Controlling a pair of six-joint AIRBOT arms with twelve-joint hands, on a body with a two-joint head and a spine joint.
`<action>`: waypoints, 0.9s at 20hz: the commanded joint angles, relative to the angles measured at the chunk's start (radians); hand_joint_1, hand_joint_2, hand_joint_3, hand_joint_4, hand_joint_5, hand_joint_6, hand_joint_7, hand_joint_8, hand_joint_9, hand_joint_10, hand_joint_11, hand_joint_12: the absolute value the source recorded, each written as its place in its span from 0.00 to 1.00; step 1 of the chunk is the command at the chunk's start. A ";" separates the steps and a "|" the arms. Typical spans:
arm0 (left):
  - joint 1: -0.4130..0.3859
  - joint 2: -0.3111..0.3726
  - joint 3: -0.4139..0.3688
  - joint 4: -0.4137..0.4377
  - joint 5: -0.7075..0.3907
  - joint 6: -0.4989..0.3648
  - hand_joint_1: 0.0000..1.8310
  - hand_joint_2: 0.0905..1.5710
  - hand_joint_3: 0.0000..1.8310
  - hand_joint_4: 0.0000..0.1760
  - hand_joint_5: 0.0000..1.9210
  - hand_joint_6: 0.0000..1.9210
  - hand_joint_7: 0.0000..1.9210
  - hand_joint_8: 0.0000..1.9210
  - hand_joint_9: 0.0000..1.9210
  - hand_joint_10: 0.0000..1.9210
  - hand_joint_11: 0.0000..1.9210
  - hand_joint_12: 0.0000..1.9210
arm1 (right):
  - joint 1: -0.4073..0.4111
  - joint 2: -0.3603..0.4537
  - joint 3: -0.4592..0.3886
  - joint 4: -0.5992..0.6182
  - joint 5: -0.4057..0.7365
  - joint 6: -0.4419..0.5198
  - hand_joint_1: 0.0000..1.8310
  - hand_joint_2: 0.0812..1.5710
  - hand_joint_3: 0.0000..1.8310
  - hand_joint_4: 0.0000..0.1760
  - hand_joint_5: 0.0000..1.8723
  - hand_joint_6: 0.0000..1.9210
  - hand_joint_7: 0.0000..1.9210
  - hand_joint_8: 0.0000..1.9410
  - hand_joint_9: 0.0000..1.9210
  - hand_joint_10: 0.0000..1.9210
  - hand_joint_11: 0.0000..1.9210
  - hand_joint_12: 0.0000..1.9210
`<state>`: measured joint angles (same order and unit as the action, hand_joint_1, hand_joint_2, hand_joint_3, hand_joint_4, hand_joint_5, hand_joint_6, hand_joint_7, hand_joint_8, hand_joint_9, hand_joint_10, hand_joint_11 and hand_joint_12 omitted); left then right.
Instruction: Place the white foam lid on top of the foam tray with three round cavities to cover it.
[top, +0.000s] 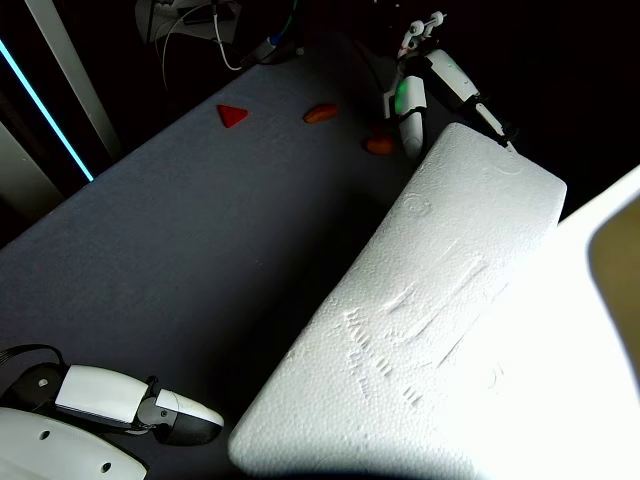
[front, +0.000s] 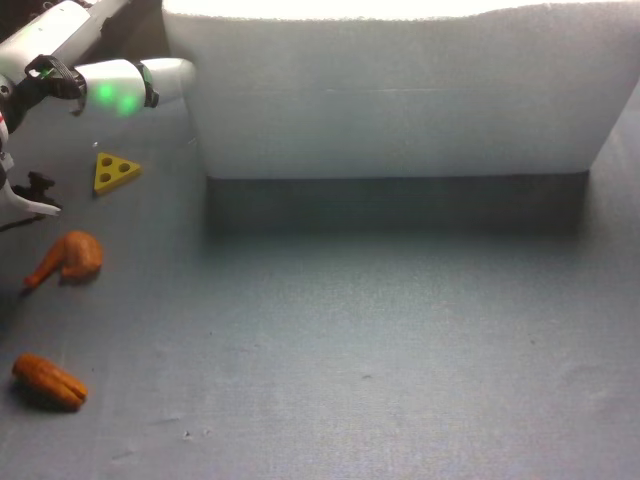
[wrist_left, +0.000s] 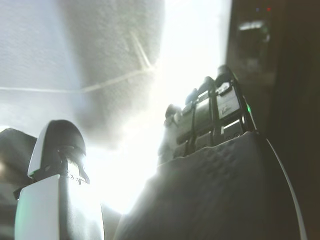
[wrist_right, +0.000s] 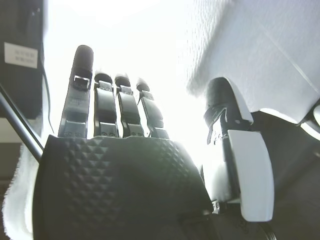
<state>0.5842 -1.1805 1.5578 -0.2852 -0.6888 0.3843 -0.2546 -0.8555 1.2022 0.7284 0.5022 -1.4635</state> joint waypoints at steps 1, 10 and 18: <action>-0.002 0.010 0.000 -0.002 -0.127 -0.006 0.27 0.69 0.00 0.36 0.00 0.00 0.00 0.00 0.00 0.00 0.00 0.00 | 0.002 0.021 0.007 -0.016 0.113 0.002 0.20 0.82 0.00 0.00 0.00 0.00 0.00 0.00 0.00 0.00 0.00 0.48; -0.010 0.011 0.000 0.006 -0.134 -0.013 0.24 0.69 0.00 0.43 0.00 0.00 0.00 0.00 0.00 0.00 0.01 0.00 | -0.006 0.023 0.007 -0.009 0.116 0.002 0.18 0.80 0.00 0.00 0.00 0.00 0.00 0.00 0.00 0.00 0.00 0.49; -0.054 -0.035 0.046 -0.006 -0.079 0.006 0.24 0.73 0.00 0.35 0.00 0.00 0.00 0.00 0.00 0.00 0.00 0.15 | -0.006 0.023 0.005 -0.009 0.120 0.002 0.18 0.81 0.00 0.00 0.00 0.00 0.00 0.00 0.00 0.00 0.00 0.43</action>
<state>0.5392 -1.2190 1.5974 -0.2863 -0.6609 0.3920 -0.2661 -0.8524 1.2022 0.7399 0.5064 -1.4635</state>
